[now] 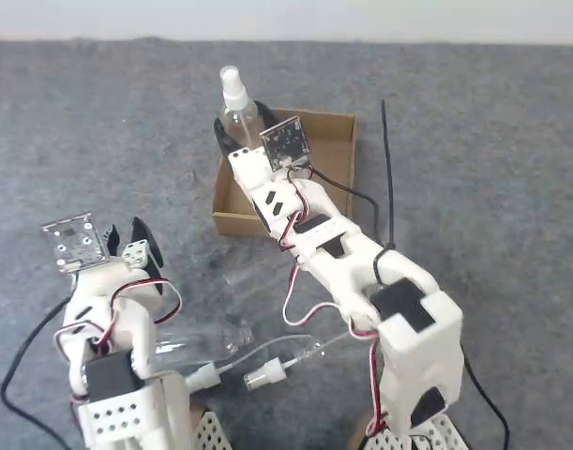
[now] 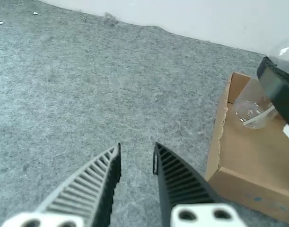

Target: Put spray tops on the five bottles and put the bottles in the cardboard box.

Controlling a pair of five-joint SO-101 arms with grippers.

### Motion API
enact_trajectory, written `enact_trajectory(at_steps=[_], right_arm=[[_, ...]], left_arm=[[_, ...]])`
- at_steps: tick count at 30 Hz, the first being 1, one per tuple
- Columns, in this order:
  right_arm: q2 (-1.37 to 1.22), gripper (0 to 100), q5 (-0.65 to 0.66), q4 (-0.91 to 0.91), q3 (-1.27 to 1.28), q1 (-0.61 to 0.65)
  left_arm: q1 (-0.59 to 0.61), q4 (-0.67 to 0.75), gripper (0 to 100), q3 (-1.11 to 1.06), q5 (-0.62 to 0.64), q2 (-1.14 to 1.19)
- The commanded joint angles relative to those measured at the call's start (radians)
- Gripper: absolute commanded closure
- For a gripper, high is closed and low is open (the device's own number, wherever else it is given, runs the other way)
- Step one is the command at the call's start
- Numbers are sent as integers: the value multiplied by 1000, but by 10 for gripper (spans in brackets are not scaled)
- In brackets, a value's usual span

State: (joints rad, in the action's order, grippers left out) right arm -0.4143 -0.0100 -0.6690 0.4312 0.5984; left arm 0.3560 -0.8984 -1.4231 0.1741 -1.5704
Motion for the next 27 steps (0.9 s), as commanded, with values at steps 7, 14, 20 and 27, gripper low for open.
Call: enact_trajectory(at_steps=[7, 14, 20, 27], right_arm=[[-168, 944, -8, -41, -239, -54], [-323, 944, -5, -41, -381, -71], [-389, 944, -5, -41, -431, -62], [-438, 944, -5, -42, -522, -76]], left_arm=[[2, 35, 899, 15, 6, -2], [2, 35, 899, 15, 6, -2], [2, 34, 899, 15, 6, -2], [2, 34, 899, 15, 6, -2]])
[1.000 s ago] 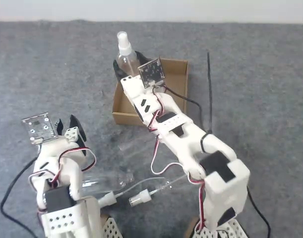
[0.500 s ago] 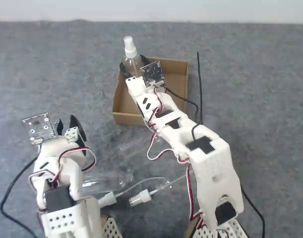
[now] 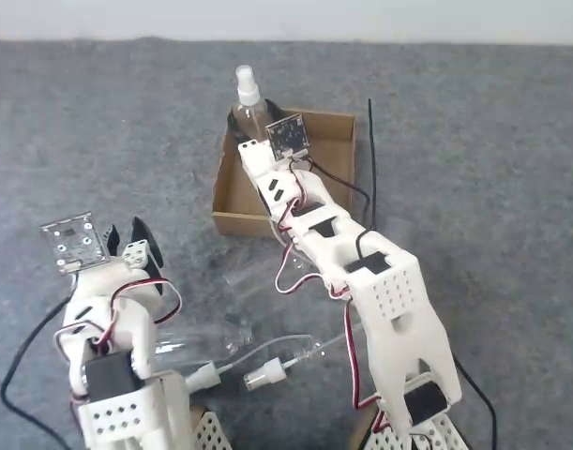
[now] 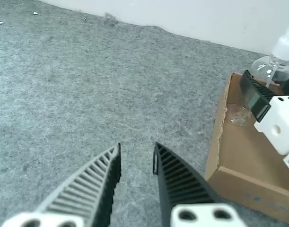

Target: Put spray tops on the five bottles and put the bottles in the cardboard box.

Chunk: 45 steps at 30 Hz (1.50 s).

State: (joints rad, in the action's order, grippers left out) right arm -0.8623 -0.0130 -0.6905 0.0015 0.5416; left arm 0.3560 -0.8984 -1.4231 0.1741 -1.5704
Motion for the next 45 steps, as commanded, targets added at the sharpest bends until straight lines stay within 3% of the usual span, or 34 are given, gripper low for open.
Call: enact_trajectory(at_steps=[1, 13, 19, 29, 34, 45], right_arm=[[-8, 944, -2, -19, -118, -21], [-93, 936, 2, -13, -193, -25], [-91, 790, 2, -8, -189, -25], [8, 784, 37, 47, -72, -5], [42, 705, 38, 48, -26, -1], [102, 705, 43, 41, 35, 2]], left_arm=[[2, 34, 899, 15, 6, -2], [2, 34, 899, 15, 6, -2], [2, 34, 899, 15, 6, -2], [2, 34, 899, 15, 6, -2], [2, 34, 899, 15, 6, -2], [2, 34, 899, 15, 6, -2]])
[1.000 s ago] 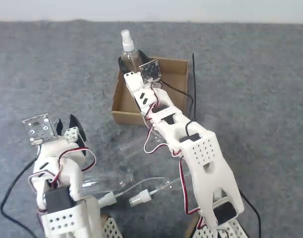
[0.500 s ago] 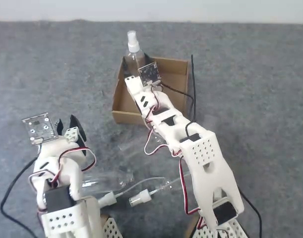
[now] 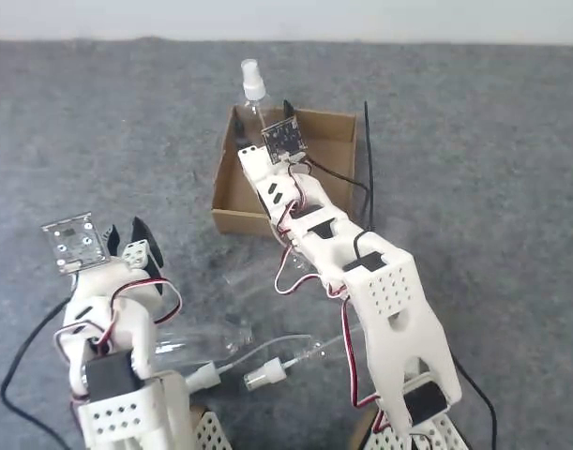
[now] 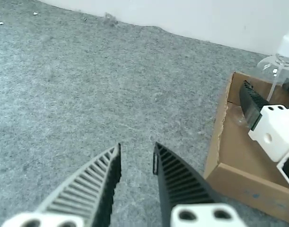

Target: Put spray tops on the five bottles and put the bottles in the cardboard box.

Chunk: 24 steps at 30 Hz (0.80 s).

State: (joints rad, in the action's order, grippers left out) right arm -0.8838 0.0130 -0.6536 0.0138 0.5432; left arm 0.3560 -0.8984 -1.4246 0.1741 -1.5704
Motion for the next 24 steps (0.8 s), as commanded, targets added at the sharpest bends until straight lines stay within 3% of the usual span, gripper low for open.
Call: enact_trajectory(at_steps=[1, 21, 24], right_arm=[[142, 705, 17, 4, 40, 7], [420, 706, 15, 15, 373, 42], [484, 706, 11, 85, 420, 44]], left_arm=[[2, 34, 899, 16, 6, -2], [37, 38, 899, 16, 6, -2], [37, 38, 899, 16, 6, -2]])
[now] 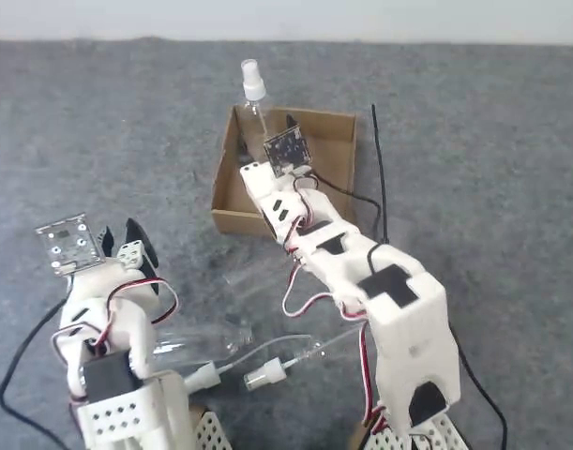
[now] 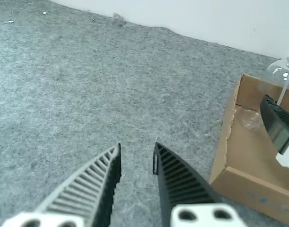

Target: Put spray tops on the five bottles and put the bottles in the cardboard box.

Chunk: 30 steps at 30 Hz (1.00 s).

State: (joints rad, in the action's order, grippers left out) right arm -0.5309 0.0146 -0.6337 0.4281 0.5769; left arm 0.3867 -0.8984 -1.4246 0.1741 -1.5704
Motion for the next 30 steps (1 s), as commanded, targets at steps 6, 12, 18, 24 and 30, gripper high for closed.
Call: enact_trajectory(at_steps=[6, 12, 18, 24, 30], right_arm=[[231, 706, -78, 305, 18, -7], [300, 753, -97, 472, 12, -36], [280, 971, -94, 533, -54, -68], [162, 989, -94, 598, -187, -97], [48, 989, -94, 591, -288, -101]], left_arm=[[8, 40, 899, 16, 6, -2], [8, 40, 899, 16, 6, -2], [8, 40, 899, 16, 6, -2], [8, 40, 899, 16, 6, -2], [6, 40, 899, 16, 6, -2]])
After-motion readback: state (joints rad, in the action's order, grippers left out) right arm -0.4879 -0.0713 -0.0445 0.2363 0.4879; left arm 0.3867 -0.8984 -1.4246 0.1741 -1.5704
